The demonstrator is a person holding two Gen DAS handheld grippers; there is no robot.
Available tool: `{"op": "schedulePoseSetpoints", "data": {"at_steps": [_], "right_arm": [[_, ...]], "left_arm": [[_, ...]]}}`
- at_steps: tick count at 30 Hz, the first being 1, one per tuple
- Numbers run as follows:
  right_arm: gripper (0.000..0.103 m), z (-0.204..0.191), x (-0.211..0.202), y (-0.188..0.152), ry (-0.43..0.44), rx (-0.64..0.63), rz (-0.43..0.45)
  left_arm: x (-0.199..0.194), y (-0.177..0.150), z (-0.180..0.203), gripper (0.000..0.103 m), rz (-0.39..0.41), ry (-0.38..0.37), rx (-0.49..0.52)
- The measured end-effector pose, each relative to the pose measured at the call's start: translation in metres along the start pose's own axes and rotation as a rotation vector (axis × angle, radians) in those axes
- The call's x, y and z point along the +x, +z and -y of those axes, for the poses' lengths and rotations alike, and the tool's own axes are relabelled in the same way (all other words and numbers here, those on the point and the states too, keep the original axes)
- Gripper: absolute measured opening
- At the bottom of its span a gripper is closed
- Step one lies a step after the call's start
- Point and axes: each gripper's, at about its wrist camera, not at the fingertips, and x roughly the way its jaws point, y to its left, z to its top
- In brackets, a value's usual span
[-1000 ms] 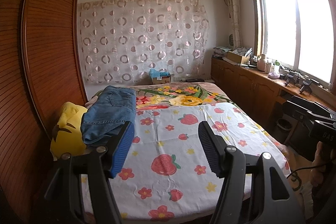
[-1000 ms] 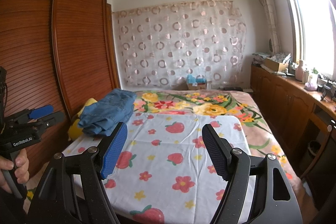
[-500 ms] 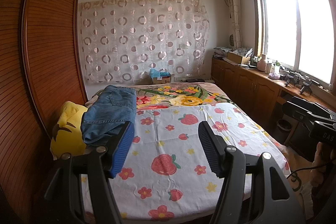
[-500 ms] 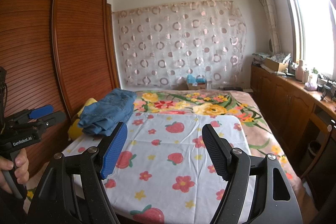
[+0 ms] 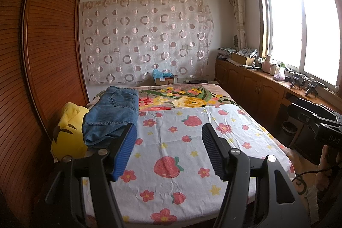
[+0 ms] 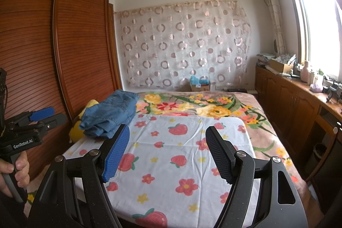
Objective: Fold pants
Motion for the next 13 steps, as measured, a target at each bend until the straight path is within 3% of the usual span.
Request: {"op": "schedulePoseSetpoints", "data": {"at_steps": [13], "right_arm": [[0.075, -0.0006, -0.0006, 0.0002, 0.000, -0.001, -0.002]], "left_arm": [[-0.0001, 0.0000, -0.0004, 0.063, -0.001, 0.000, 0.000]]}}
